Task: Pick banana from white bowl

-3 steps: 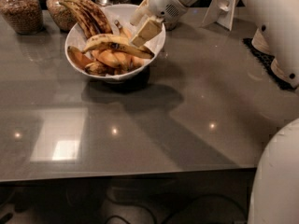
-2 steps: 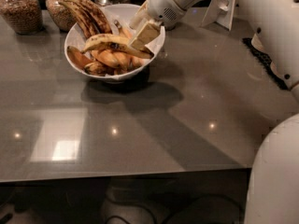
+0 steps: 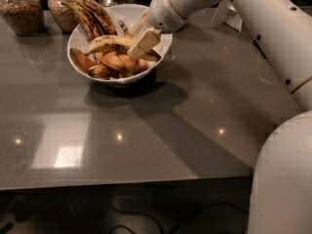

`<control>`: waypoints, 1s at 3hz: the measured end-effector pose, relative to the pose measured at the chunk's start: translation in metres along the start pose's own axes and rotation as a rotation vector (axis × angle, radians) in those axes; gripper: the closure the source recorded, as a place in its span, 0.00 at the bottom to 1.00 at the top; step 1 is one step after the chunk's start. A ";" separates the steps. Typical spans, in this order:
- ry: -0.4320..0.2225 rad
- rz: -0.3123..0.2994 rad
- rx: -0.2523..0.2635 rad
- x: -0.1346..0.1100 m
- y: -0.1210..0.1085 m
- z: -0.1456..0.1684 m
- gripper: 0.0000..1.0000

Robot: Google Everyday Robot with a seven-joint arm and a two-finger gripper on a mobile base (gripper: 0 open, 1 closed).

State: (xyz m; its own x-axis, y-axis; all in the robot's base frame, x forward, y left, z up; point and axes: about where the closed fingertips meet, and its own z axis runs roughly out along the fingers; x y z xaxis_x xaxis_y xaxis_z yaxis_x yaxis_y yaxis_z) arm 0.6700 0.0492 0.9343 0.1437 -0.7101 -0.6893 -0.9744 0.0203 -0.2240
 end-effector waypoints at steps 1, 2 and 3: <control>-0.023 0.003 -0.014 -0.006 0.001 0.010 0.47; -0.030 0.003 -0.018 -0.008 0.001 0.013 0.59; -0.036 -0.005 -0.025 -0.011 0.006 0.008 0.81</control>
Offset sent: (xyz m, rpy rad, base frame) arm -0.0059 0.0208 0.0021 0.0492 0.0191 0.0382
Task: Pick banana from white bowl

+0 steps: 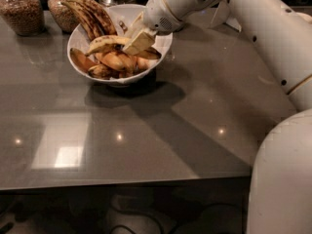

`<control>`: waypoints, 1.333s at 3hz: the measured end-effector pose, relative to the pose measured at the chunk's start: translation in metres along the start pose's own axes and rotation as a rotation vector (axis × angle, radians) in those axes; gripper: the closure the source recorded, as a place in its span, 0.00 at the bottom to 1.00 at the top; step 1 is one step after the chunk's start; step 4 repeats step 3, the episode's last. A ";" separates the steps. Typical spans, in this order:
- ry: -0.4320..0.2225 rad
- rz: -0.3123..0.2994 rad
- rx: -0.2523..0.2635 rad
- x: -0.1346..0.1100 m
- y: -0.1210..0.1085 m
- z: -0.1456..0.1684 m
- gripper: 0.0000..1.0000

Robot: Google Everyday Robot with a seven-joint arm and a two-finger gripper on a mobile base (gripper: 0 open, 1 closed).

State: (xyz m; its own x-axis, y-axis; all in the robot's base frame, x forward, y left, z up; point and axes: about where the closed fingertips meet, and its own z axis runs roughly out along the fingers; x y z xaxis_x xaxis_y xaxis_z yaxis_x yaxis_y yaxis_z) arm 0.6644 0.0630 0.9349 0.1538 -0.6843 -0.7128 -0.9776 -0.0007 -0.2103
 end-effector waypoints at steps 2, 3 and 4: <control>0.011 -0.027 0.039 0.000 0.017 -0.049 1.00; -0.056 -0.066 0.072 -0.007 0.039 -0.090 1.00; -0.056 -0.066 0.072 -0.007 0.039 -0.090 1.00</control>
Offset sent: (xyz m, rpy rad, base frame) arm -0.0419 -0.0719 0.0543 -0.0188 -0.0917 -0.0442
